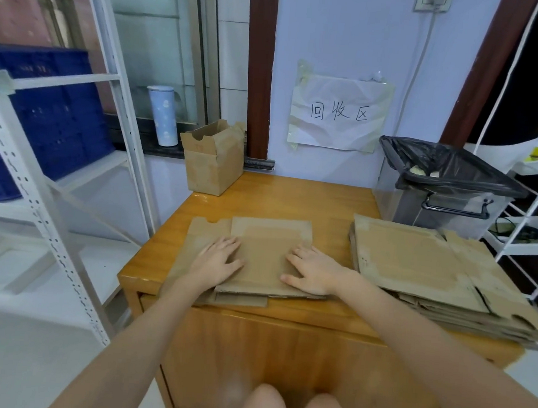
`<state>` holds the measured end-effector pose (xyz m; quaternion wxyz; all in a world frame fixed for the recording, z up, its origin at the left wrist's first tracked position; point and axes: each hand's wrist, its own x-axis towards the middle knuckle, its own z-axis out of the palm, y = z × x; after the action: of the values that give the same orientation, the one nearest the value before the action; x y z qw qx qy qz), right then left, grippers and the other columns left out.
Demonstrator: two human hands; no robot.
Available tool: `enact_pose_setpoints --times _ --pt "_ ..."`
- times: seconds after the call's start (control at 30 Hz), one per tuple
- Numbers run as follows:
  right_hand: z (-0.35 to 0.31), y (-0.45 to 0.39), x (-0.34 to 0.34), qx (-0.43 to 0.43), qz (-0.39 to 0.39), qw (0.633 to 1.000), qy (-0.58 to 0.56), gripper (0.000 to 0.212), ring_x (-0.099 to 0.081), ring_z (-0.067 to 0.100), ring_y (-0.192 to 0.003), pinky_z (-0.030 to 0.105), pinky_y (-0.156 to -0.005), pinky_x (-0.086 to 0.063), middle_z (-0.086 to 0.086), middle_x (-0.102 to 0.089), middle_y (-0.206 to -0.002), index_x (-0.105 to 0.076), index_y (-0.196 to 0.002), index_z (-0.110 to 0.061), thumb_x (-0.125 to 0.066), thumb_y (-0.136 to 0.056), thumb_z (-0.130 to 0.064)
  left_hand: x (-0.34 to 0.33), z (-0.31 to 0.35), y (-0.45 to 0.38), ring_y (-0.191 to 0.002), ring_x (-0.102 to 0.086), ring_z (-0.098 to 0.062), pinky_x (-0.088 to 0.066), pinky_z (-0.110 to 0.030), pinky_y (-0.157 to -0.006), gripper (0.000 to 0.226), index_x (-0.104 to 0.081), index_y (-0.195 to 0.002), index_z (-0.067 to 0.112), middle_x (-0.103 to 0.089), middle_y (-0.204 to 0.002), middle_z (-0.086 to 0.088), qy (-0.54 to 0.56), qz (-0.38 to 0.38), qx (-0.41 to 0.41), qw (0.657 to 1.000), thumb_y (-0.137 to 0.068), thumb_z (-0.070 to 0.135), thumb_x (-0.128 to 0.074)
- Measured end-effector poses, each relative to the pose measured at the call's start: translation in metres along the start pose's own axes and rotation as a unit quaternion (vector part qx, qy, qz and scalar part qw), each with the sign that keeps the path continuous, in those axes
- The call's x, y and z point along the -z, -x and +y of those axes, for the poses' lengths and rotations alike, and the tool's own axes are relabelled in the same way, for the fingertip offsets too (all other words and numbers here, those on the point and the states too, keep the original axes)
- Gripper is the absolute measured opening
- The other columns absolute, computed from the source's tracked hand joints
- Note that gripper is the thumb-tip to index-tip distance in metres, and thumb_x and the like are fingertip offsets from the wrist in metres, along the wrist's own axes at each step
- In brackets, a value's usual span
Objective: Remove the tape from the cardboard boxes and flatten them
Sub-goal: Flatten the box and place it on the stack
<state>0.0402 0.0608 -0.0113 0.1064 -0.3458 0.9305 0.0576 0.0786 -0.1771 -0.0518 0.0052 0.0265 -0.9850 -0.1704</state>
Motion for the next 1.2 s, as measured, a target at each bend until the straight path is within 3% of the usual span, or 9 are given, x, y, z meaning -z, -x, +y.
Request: enact_pose_setpoints --times 0.23,0.4,0.5,0.6,0.7,0.83,1.03,1.2 --pt "-0.032 -0.022 -0.017 -0.007 0.033 0.998 -0.043 0.085 0.006 0.023 -0.148 0.051 -0.119 -0.001 0.011 0.003 -0.161 -0.009 -0.154 -0.011 -0.024 -0.093 -0.068 -0.005 -0.011 0.002 -0.147 -0.011 -0.011 -0.007 -0.031 -0.119 0.058 -0.025 -0.152 0.024 -0.019 -0.159 0.008 -0.043 0.040 -0.007 0.998 -0.100 0.049 -0.031" --pt "-0.040 -0.020 -0.030 0.010 0.056 0.995 -0.078 0.116 0.012 0.019 -0.148 0.053 -0.117 0.008 0.006 0.005 -0.162 -0.006 -0.154 -0.015 -0.001 -0.062 -0.086 -0.002 -0.008 -0.003 -0.129 -0.036 -0.019 -0.026 -0.034 -0.103 0.048 -0.042 -0.137 0.024 -0.043 -0.142 0.003 -0.120 0.083 0.013 0.989 -0.097 0.051 -0.034" --pt "-0.035 -0.024 -0.024 0.009 0.048 0.996 -0.075 0.098 0.001 0.021 -0.148 0.051 -0.118 0.001 0.006 -0.004 -0.161 -0.014 -0.153 -0.016 -0.023 -0.081 -0.081 -0.002 0.000 -0.008 -0.118 -0.040 -0.023 -0.029 -0.034 -0.095 0.043 -0.048 -0.121 0.019 -0.049 -0.128 -0.004 -0.149 0.109 0.012 0.983 -0.096 0.051 -0.037" --pt "-0.030 -0.038 -0.010 -0.006 0.072 0.994 -0.077 0.077 -0.019 0.026 -0.140 0.047 -0.116 -0.014 0.008 -0.021 -0.152 -0.025 -0.148 -0.013 -0.043 -0.090 -0.061 -0.003 0.001 -0.015 -0.139 -0.026 -0.025 -0.018 -0.038 -0.112 0.045 -0.045 -0.124 0.014 -0.036 -0.148 -0.010 -0.113 0.097 0.007 0.989 -0.096 0.049 -0.039" --pt "-0.031 -0.056 -0.003 -0.029 0.122 0.990 -0.070 0.073 -0.013 0.025 -0.145 0.047 -0.119 -0.009 0.010 -0.012 -0.158 -0.018 -0.151 -0.010 -0.041 -0.095 -0.051 -0.002 0.003 -0.019 -0.149 -0.005 -0.023 -0.004 -0.042 -0.120 0.057 -0.035 -0.138 0.008 -0.015 -0.160 -0.008 -0.065 0.051 0.015 0.996 -0.097 0.049 -0.037" --pt "-0.029 -0.078 -0.007 -0.081 0.099 0.988 -0.087 0.076 0.004 0.022 -0.148 0.048 -0.119 0.001 0.007 -0.001 -0.162 -0.010 -0.154 -0.011 -0.033 -0.096 -0.055 -0.003 0.004 -0.018 -0.149 -0.005 -0.022 -0.004 -0.043 -0.120 0.071 -0.017 -0.149 0.007 -0.014 -0.161 -0.007 -0.062 0.032 0.028 0.997 -0.097 0.052 -0.034" --pt "-0.029 -0.088 -0.016 -0.121 0.097 0.982 -0.109 0.072 0.005 0.019 -0.149 0.044 -0.120 0.004 0.002 0.000 -0.162 -0.009 -0.154 -0.015 -0.024 -0.098 -0.056 -0.002 0.001 -0.022 -0.148 -0.004 -0.020 -0.002 -0.042 -0.120 0.065 -0.018 -0.152 0.026 -0.010 -0.161 -0.001 -0.103 0.018 0.030 0.994 -0.096 0.058 -0.026" --pt "-0.028 -0.090 -0.018 -0.123 0.092 0.982 -0.109 0.072 0.005 0.018 -0.149 0.043 -0.120 0.004 0.001 0.000 -0.162 -0.008 -0.154 -0.016 -0.024 -0.097 -0.057 -0.010 0.006 -0.016 -0.148 -0.009 -0.023 -0.006 -0.043 -0.119 0.065 -0.020 -0.153 0.024 -0.015 -0.161 -0.005 -0.130 0.033 0.039 0.990 -0.098 0.058 -0.019"
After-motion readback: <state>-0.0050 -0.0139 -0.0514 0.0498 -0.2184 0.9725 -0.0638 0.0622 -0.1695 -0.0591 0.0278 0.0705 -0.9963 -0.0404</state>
